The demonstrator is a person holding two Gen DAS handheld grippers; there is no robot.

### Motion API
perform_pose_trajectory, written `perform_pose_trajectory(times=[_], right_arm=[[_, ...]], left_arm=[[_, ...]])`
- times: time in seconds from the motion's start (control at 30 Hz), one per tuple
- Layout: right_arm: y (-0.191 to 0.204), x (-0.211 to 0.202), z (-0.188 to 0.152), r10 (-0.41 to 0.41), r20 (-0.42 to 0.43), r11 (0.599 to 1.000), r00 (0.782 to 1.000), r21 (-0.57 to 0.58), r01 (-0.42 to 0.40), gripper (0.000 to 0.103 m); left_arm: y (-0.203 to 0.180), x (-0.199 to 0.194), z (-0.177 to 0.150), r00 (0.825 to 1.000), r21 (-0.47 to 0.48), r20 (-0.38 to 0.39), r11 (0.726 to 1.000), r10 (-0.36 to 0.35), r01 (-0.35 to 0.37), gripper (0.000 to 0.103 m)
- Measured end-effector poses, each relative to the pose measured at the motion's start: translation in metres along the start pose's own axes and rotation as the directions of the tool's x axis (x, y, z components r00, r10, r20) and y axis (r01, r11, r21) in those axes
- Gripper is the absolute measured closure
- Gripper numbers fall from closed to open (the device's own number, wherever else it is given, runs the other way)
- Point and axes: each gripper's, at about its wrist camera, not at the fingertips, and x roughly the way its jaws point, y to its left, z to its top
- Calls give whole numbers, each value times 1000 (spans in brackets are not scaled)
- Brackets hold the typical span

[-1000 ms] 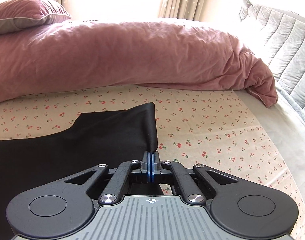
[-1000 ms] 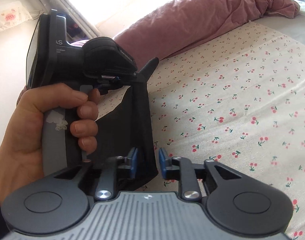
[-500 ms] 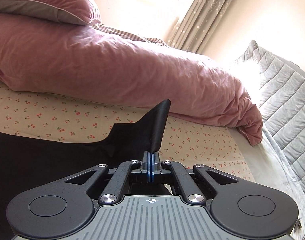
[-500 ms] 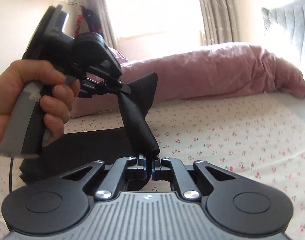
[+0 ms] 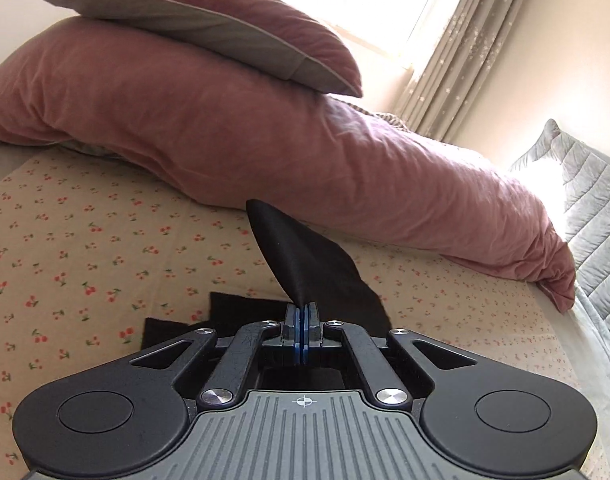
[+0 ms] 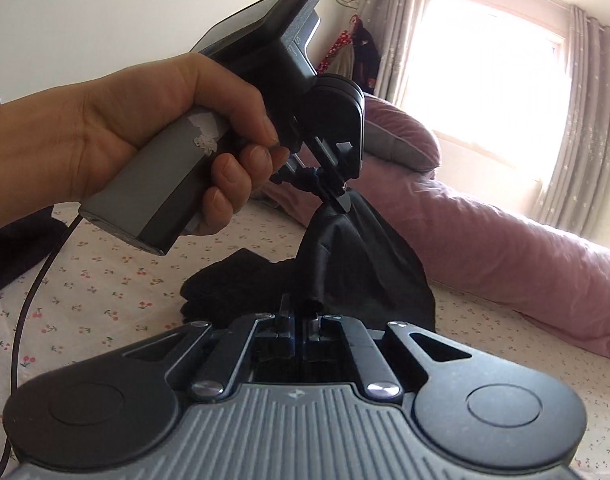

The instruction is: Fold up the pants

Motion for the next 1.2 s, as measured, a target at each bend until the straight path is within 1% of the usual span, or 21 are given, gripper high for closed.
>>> perform_pose_trajectory(times=[0.07,0.17,0.3,0.33,0.37,0.43,0.5,0.53,0.57,0.6,0.63,0.7,0.73,0.77,0.87,0.9,1.0,1.03,1.07,1.13,1.2], right_arm=[[17,25,-2,40,-46,999,998,-22,-41,103],[47,37,-14,68,-115,996,991,-54,-74,103],[59,34,-20,78,-158,993,984,-80,-92,103],[59,36,-21,82,-166,992,983,-77,-96,103],[59,37,-21,87,-174,993,981,-67,-99,102],[57,40,-20,96,-190,993,977,-43,-106,101],[56,41,-17,121,-202,992,972,-18,-127,91],[55,42,-16,144,-202,989,969,-2,-147,80],[54,42,-16,171,-194,985,966,20,-170,75],[50,39,-15,213,-178,977,961,64,-205,75],[45,37,-14,254,-160,964,954,121,-237,75],[26,37,-14,322,-124,917,939,287,-276,77],[18,39,-15,339,-112,891,934,356,-281,82],[14,43,-16,350,-113,875,930,393,-282,86],[15,51,-18,360,-148,872,921,404,-276,88],[14,50,-18,367,-144,867,919,410,-282,88],[5,51,-17,395,-131,837,909,459,-298,90],[5,54,-17,394,-135,836,909,464,-294,93],[7,56,-16,396,-139,836,908,463,-293,94],[13,60,-15,404,-139,834,904,462,-302,94],[20,64,-16,403,-156,842,902,449,-298,93]], left_arm=[[30,10,-10,999,-27,-30,999,37,-38,103],[64,23,-26,996,-61,-65,996,63,-67,103],[82,23,-40,998,-88,-45,995,38,-42,102],[82,23,-41,998,-83,-39,996,39,-42,101],[82,23,-43,998,-73,-34,996,47,-50,96],[81,21,-45,998,-63,-24,996,54,-55,95],[84,14,-44,999,-95,-14,995,34,-36,93],[87,10,-44,1000,-124,-8,992,18,-19,93],[89,6,-43,1000,-148,0,989,5,-5,93],[91,1,-42,1000,-165,9,986,-1,3,93],[92,-3,-40,1000,-168,16,986,-3,6,93],[90,-11,-39,999,-154,38,988,-17,23,93],[89,-12,-39,999,-144,34,989,-23,28,93],[89,-12,-39,999,-143,29,989,-22,26,93],[93,-9,-42,999,-157,10,987,-34,35,93],[93,-6,-45,1000,-157,-1,987,-29,28,93],[94,-3,-47,999,-162,-18,986,-28,25,93],[94,-5,-46,999,-167,-12,986,-31,29,93],[95,-7,-45,999,-169,-5,985,-34,32,93],[97,-12,-43,999,-164,8,986,-34,35,93],[100,-13,-44,1000,-170,-1,985,-30,29,93]])
